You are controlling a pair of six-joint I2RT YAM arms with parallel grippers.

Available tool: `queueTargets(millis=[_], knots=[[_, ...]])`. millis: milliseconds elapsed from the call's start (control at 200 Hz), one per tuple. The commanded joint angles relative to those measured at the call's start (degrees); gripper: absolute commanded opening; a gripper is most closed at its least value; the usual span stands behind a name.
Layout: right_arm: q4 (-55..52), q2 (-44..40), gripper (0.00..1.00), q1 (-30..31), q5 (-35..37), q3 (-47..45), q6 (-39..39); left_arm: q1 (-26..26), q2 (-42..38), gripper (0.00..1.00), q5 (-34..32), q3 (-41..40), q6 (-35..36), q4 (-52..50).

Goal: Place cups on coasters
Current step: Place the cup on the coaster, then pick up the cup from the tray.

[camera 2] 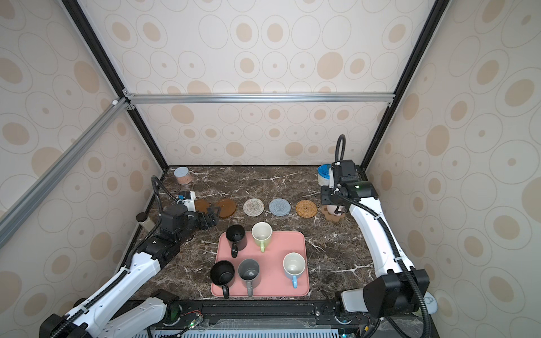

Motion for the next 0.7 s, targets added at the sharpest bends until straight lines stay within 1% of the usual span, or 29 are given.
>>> queueTargets(millis=[0, 75, 100, 240, 695], knots=[[-3.7, -0.7, 0.51, 3.9, -0.2, 1.6, 4.9, -0.3, 0.3, 1.00, -0.2, 2.3, -1.1, 1.1], [-4.6, -0.4, 0.51, 6.3, 0.1, 2.2, 6.1, -0.3, 0.4, 1.00, -0.2, 2.2, -1.3, 1.1], [-5.0, -0.2, 0.51, 8.5, 0.5, 2.5, 6.6, -0.3, 0.3, 1.00, -0.2, 2.1, -1.3, 1.1], [-6.9, 0.5, 0.51, 13.9, 1.5, 3.0, 9.7, -0.3, 0.2, 1.00, -0.3, 1.8, -1.8, 0.9], [-7.3, 4.1, 0.51, 27.1, 0.0, -0.8, 19.5, -0.3, 0.5, 1.00, 0.5, 0.4, -3.1, 1.9]])
